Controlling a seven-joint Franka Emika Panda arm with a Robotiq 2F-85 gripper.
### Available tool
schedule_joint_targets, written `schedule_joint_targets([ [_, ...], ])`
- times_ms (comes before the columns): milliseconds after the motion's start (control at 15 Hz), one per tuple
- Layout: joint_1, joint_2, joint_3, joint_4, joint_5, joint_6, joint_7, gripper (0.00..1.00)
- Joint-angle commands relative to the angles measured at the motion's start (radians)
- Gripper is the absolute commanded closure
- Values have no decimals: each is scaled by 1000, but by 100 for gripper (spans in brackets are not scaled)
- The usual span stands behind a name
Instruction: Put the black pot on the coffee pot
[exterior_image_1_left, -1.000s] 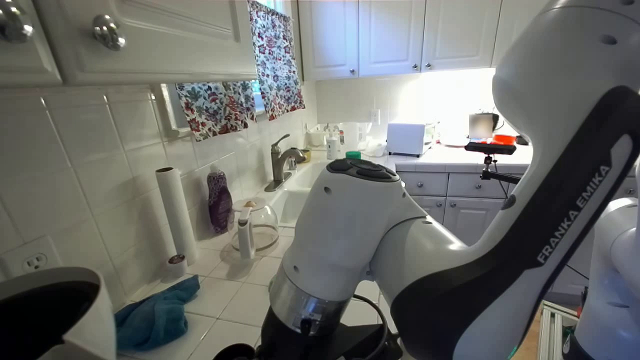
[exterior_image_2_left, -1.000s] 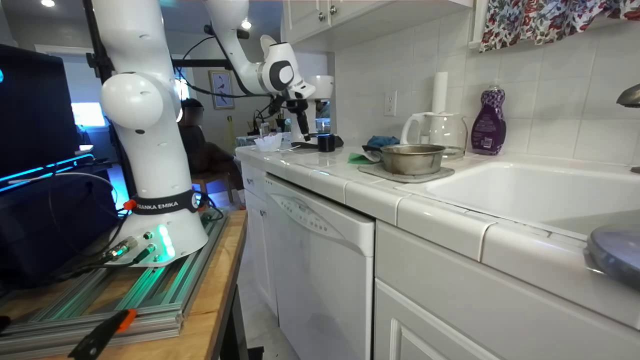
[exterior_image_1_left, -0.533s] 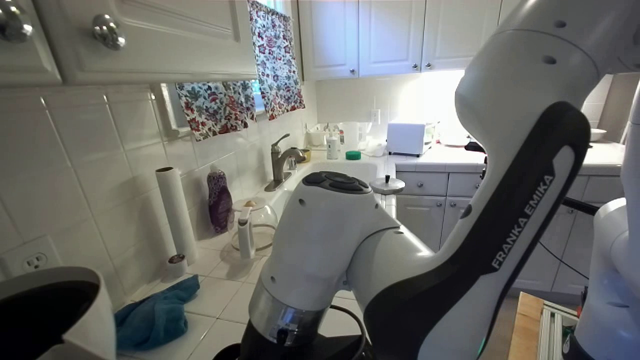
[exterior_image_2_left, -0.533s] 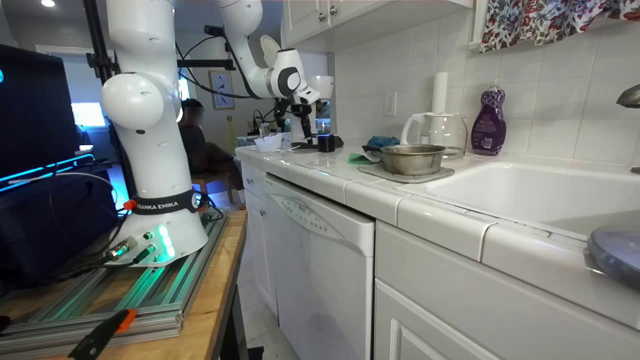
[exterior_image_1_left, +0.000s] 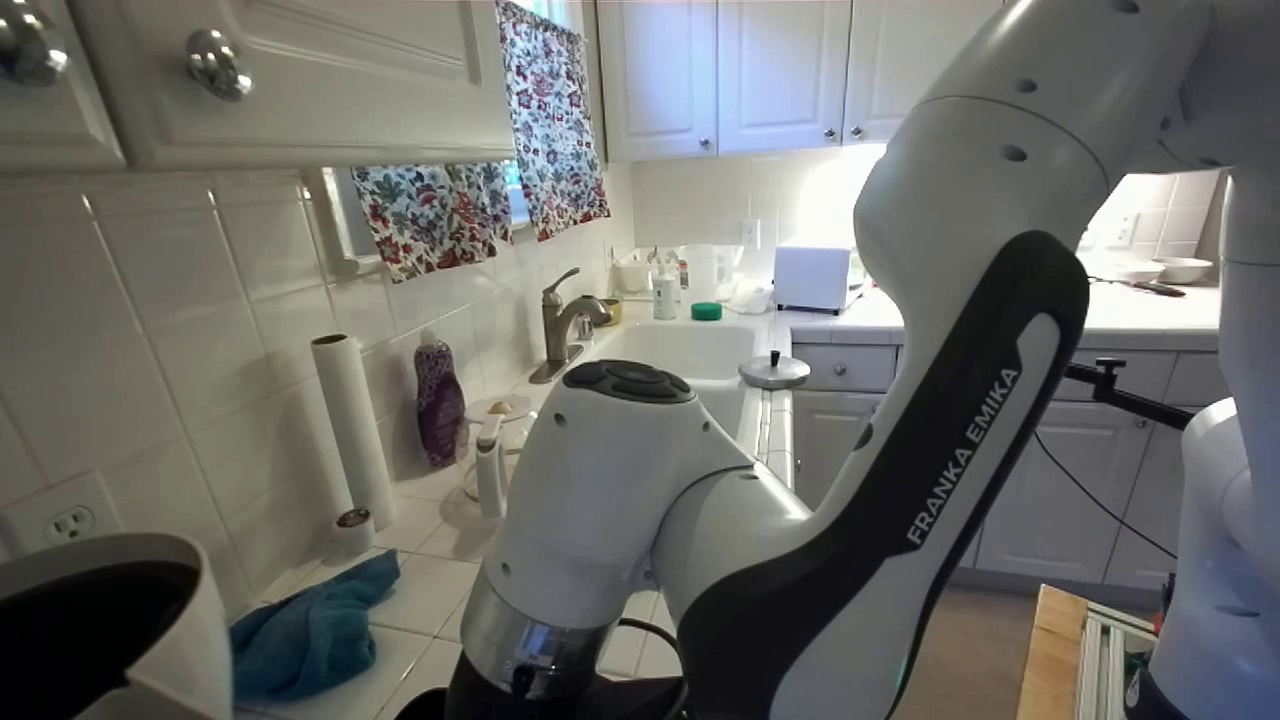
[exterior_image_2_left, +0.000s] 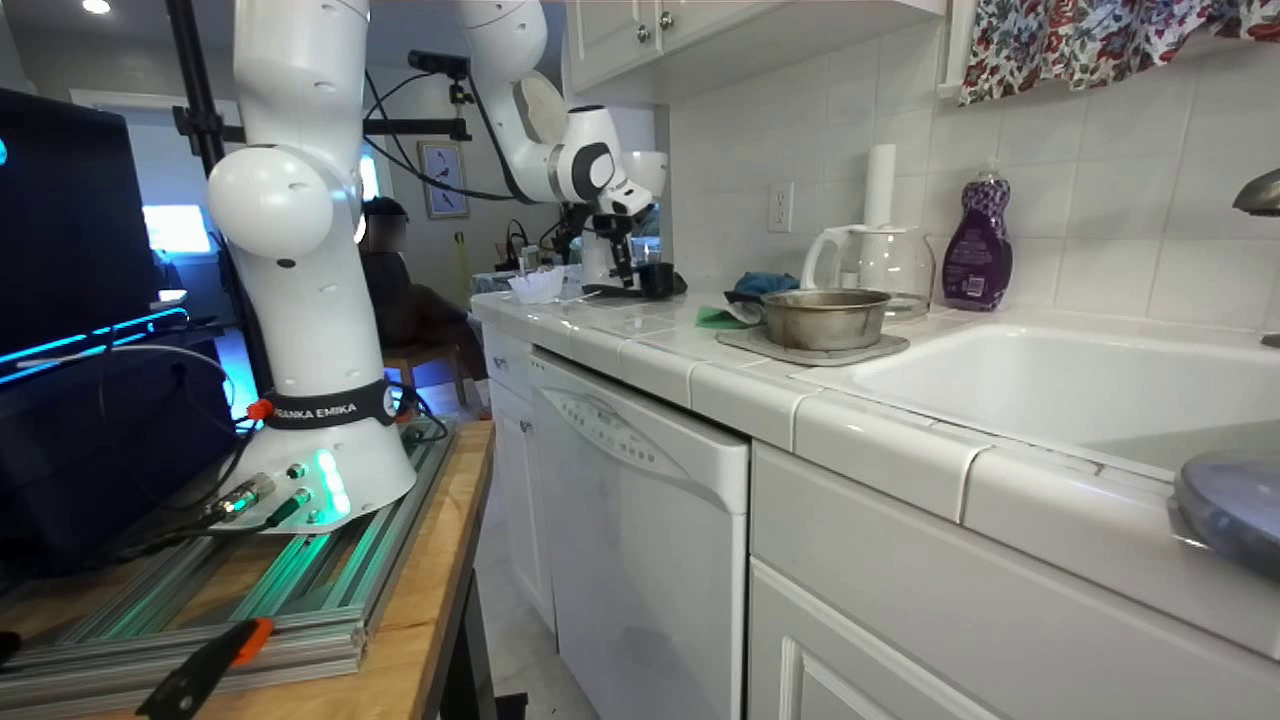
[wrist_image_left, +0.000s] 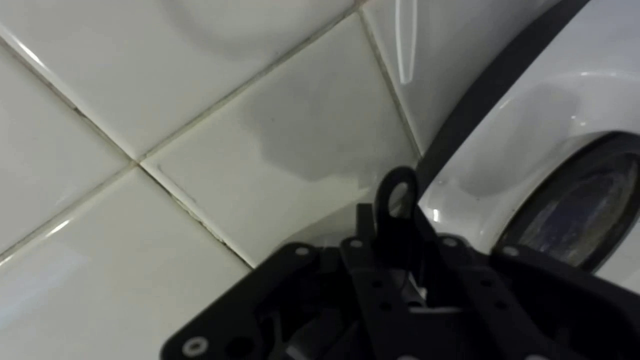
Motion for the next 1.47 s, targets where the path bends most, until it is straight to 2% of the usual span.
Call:
schedule_joint_targets([
  [0, 38, 12, -29, 33, -42, -2, 35, 100],
  [267, 46, -44, -43, -8, -30, 12, 52, 99],
  [600, 19, -225, -92, -162, -7, 66, 157, 99],
  [933, 1, -422, -121, -377, 107, 351, 158, 99],
  [1133, 18, -499, -181, -495, 123, 551, 177, 99],
  [1200, 63, -523, -224, -530, 211, 597, 106, 99],
  [1267, 41, -541, -250, -563, 121, 641, 187, 99],
  [1333, 21, -489, -272, -477, 120, 635, 161, 99],
  [1400, 30, -501, -314, -499, 99, 679, 170, 99],
])
